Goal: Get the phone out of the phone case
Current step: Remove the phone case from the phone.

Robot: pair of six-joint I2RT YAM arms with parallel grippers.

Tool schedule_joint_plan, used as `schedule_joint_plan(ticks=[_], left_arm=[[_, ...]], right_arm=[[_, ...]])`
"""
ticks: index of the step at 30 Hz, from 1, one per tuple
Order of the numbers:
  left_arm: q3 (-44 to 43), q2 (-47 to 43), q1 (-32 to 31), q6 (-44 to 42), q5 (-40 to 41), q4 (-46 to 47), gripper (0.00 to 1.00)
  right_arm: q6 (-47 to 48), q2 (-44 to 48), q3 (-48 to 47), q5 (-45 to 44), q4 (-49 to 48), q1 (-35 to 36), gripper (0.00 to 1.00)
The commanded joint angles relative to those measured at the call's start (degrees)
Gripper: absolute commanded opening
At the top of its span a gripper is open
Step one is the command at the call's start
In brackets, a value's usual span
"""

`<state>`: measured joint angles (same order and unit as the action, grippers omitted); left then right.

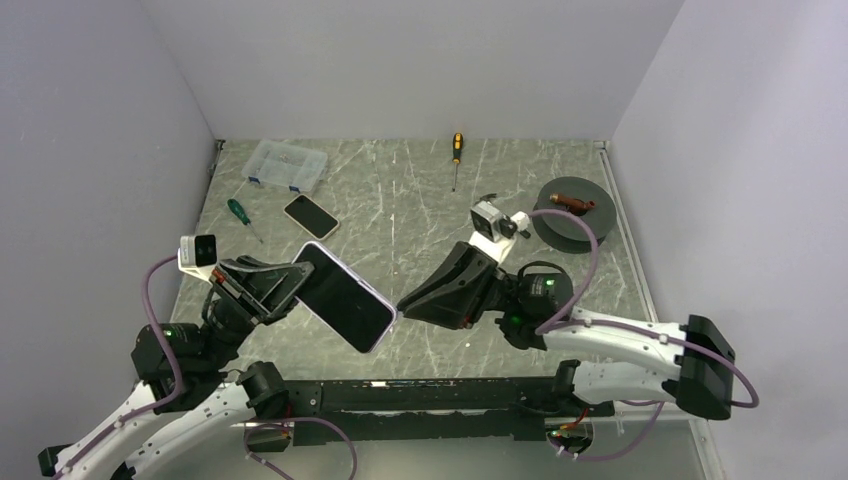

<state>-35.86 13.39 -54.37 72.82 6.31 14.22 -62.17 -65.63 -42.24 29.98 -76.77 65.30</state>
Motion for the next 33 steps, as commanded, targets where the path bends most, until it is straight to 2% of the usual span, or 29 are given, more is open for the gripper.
schedule_joint_plan(ticks=[1,2,10,14,17,24,28,33], left_arm=[[-2.50,0.06,0.70,-6.30,7.33,-8.00,0.00],[-2.55,-0.41,0.68,-6.56,7.79,-8.36,0.00],[-5.52,-1.95,0.71,-9.33,10.92,-13.54,0.00],[-6.17,-1.67,0.73,-9.86,12.68,-14.13,0.00],[-5.83,-1.33,0.68,-9.03,14.47,-14.13,0.00],[-1.92,-1.35,0.72,-8.83,18.60,-12.70,0.00],[0.14,-2.00,0.74,-8.75,22.28,-10.89,0.00],[2.35,-2.22,0.69,-8.98,23.42,-6.46,0.00]], right_arm=[[8.10,9.51,2.61,0.51,4.43,1.66,0.20],[9.74,12.04,3.89,-1.35,7.26,1.65,0.25],[17.69,26.34,10.03,-17.04,33.16,1.64,0.50],[18.30,27.03,5.66,-22.44,50.58,1.73,0.55],[16.36,24.79,2.83,-26.76,58.46,2.31,0.56],[16.37,21.33,1.79,-38.92,61.97,9.59,0.56],[14.65,20.28,3.67,-48.58,57.96,15.69,0.61],[8.70,19.91,7.87,-50.39,50.86,16.53,0.66]])
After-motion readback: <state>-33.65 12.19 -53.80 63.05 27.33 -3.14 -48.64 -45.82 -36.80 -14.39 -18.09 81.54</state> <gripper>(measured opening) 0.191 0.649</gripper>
